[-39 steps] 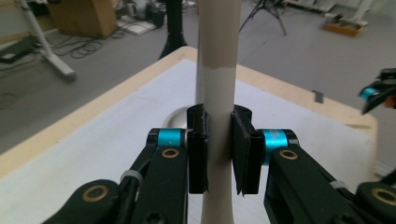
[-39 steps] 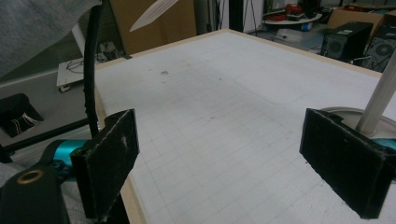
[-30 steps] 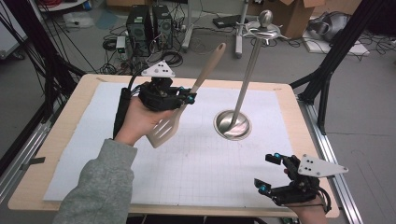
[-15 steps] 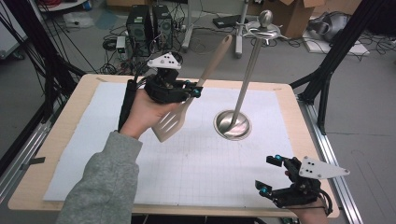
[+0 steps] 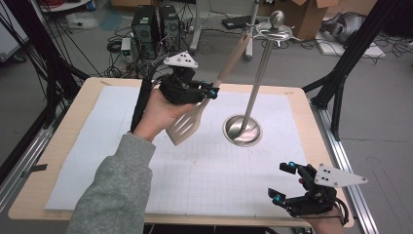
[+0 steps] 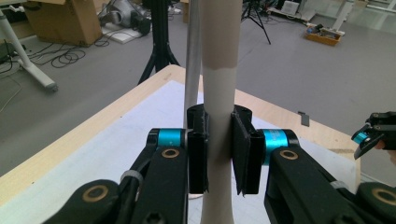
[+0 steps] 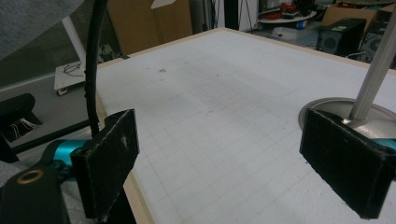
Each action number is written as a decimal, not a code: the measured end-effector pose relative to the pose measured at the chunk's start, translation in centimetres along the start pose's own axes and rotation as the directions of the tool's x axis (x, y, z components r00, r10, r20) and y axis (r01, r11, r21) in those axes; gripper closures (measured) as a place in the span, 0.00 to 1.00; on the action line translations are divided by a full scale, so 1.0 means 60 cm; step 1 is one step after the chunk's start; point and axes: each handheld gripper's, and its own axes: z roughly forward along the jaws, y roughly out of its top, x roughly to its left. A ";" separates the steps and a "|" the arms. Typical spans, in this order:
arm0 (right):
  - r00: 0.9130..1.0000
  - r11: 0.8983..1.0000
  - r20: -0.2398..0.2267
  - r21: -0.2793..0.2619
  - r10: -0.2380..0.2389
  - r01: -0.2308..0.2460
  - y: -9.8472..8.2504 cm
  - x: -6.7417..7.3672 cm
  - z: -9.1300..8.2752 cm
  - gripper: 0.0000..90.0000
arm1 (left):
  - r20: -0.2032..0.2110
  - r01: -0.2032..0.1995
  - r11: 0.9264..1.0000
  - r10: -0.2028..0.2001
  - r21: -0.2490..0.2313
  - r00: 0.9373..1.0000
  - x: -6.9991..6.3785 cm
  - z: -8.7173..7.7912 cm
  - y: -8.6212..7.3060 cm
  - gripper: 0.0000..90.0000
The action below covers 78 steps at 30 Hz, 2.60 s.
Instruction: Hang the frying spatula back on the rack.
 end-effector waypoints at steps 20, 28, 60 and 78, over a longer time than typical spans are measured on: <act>1.000 1.000 0.021 -0.011 0.015 -0.015 -0.007 0.001 -0.017 0.12 | -0.018 0.014 1.000 -0.014 -0.001 1.000 0.006 0.015 0.005 0.86; 1.000 1.000 0.026 -0.014 0.016 -0.016 -0.008 -0.001 -0.022 0.12 | -0.013 0.018 1.000 -0.018 0.003 1.000 0.006 0.020 0.004 0.86; 0.999 1.000 0.032 -0.014 0.017 -0.016 -0.013 0.003 -0.030 0.12 | 0.005 0.030 0.999 -0.030 0.024 1.000 0.000 0.056 0.007 0.86; 0.999 1.000 0.032 -0.010 0.021 -0.020 -0.016 0.004 -0.029 0.12 | -0.009 0.027 0.998 -0.026 0.054 1.000 -0.005 0.084 0.002 0.86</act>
